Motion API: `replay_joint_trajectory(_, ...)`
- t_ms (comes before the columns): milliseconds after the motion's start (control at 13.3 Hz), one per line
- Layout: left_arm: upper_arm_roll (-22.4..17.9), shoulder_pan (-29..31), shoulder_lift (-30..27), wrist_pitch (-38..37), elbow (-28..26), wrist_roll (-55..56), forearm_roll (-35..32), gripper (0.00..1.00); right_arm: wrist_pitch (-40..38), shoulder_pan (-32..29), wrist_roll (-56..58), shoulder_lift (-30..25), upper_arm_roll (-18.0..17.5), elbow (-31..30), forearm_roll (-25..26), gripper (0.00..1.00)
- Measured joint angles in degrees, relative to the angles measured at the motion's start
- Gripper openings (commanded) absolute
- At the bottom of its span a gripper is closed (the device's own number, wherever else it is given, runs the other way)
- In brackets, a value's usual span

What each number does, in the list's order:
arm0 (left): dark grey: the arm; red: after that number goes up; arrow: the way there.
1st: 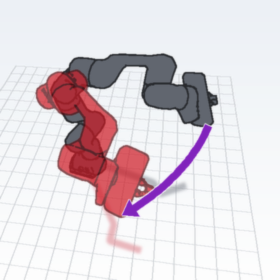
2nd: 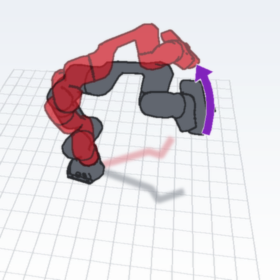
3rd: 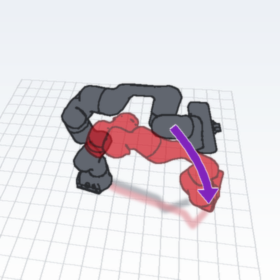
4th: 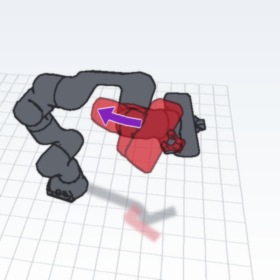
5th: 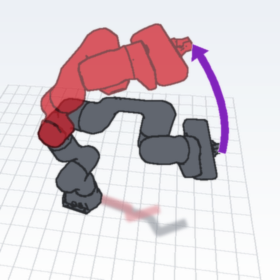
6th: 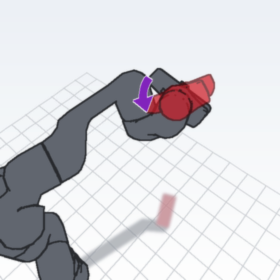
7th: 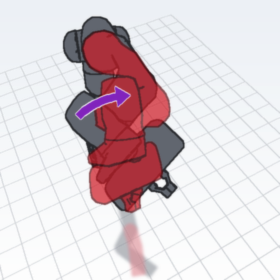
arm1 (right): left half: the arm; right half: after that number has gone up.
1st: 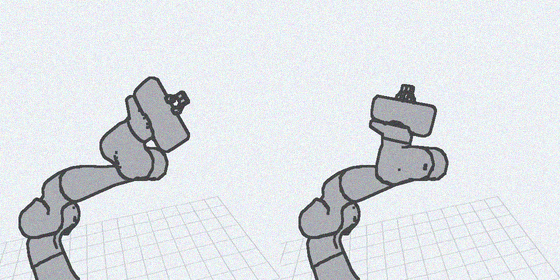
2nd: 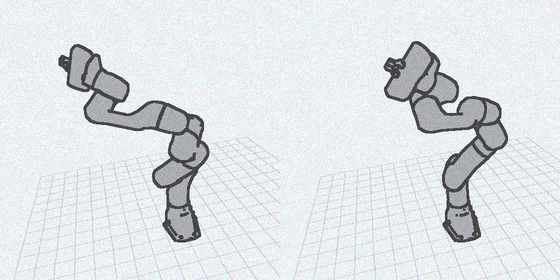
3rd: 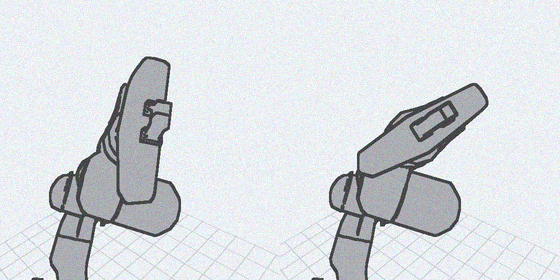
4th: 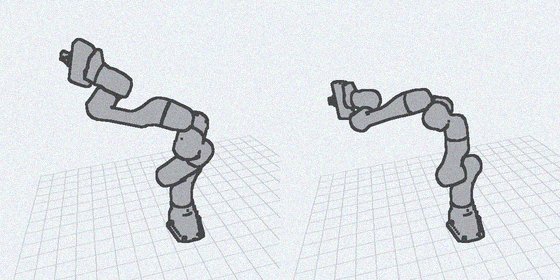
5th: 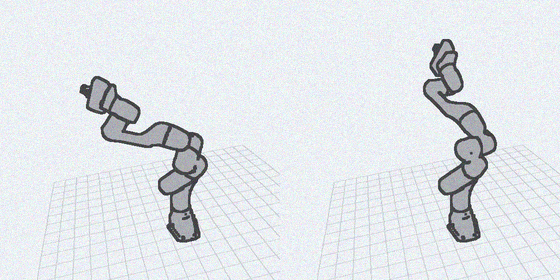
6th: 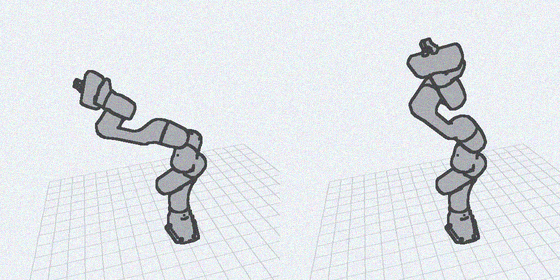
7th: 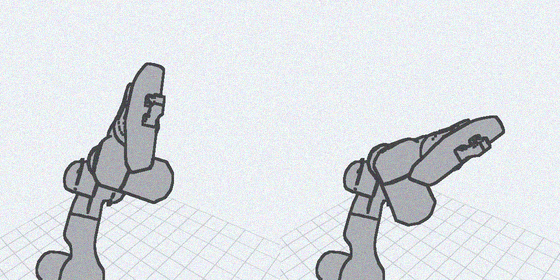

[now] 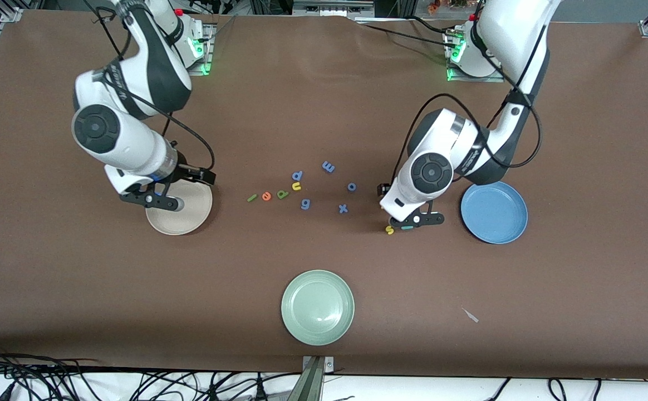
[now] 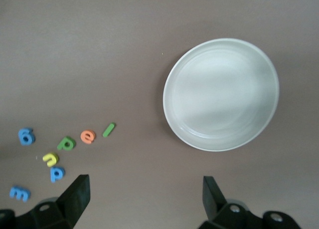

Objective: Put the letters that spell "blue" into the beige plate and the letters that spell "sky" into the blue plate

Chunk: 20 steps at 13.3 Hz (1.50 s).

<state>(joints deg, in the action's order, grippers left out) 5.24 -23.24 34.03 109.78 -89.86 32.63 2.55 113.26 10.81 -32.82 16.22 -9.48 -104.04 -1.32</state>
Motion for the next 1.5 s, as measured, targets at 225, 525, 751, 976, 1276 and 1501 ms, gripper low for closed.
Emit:
replay_joint_trajectory(225,-0.2,0.2,3.0,5.3,-0.1,2.2,0.8,0.88,15.2,0.0,-7.0,1.5,-2.6,-9.1,0.0,1.00)
replay_joint_trajectory(525,0.0,-0.6,5.2,11.1,-2.0,3.2,0.8,0.85,27.6,0.2,-14.7,5.1,-4.4,-14.9,4.0,1.00)
replay_joint_trajectory(751,0.0,-1.4,5.8,15.7,-5.1,3.7,0.8,0.81,34.1,2.6,-29.3,10.5,-5.0,-15.0,15.7,1.00)
replay_joint_trajectory(976,0.0,-2.0,6.2,16.3,-5.7,3.8,0.8,0.76,37.1,3.9,-34.5,13.4,-5.0,-14.9,18.8,0.99)
replay_joint_trajectory(1276,0.0,-2.6,6.5,19.0,-7.3,3.9,0.8,0.61,38.8,3.8,-34.5,14.6,-5.0,-14.3,19.0,0.92)
replay_joint_trajectory(1501,0.0,-2.7,6.5,19.2,-7.4,3.9,0.8,0.48,39.3,3.8,-34.5,15.6,-4.9,-14.3,19.3,0.79)
